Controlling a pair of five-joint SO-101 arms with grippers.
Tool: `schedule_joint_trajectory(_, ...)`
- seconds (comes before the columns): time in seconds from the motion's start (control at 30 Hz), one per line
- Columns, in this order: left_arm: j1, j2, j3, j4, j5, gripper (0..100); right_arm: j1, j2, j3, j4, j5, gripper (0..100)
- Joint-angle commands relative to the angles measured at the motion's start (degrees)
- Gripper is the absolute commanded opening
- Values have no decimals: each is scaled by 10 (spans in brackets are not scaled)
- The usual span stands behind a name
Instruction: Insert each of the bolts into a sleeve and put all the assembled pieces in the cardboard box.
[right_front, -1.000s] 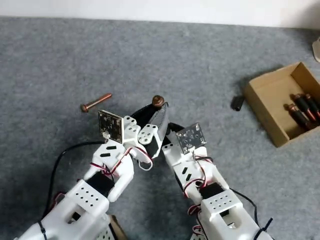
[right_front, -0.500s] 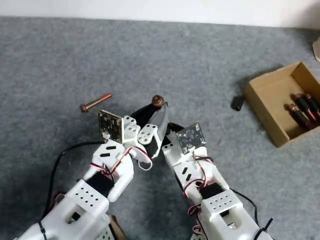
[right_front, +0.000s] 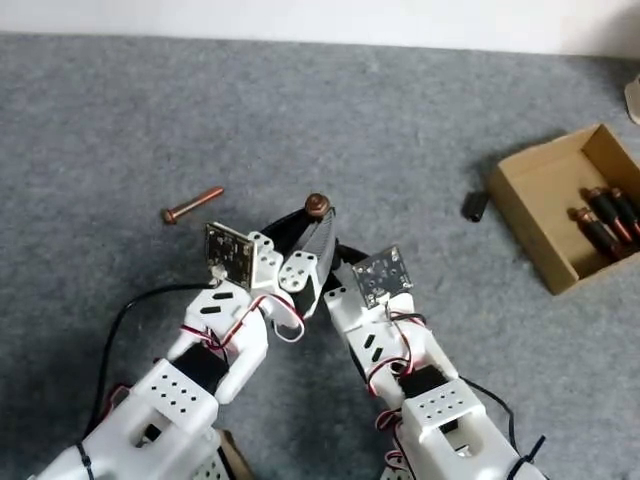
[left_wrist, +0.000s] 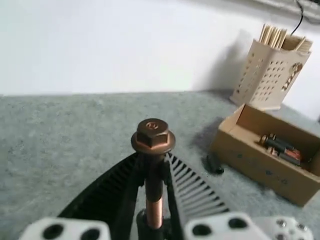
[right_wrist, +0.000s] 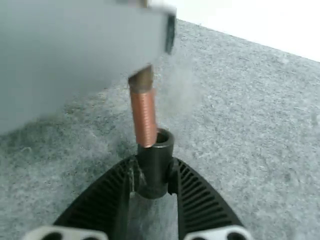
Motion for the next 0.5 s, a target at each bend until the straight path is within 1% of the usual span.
schedule_joint_trajectory(0.0,5,-12,-47,47,3,6,-4,-6,70,0,4,5)
schedule_joint_trajectory(0.1,5,-12,-51,53,23,6,-4,-7,70,7,5,5)
schedule_joint_trajectory(0.4,5,-11,-59,55,22,6,-5,-7,70,8,5,5)
schedule_joint_trajectory(0.47,5,-11,-73,71,25,6,-5,-7,70,7,5,5)
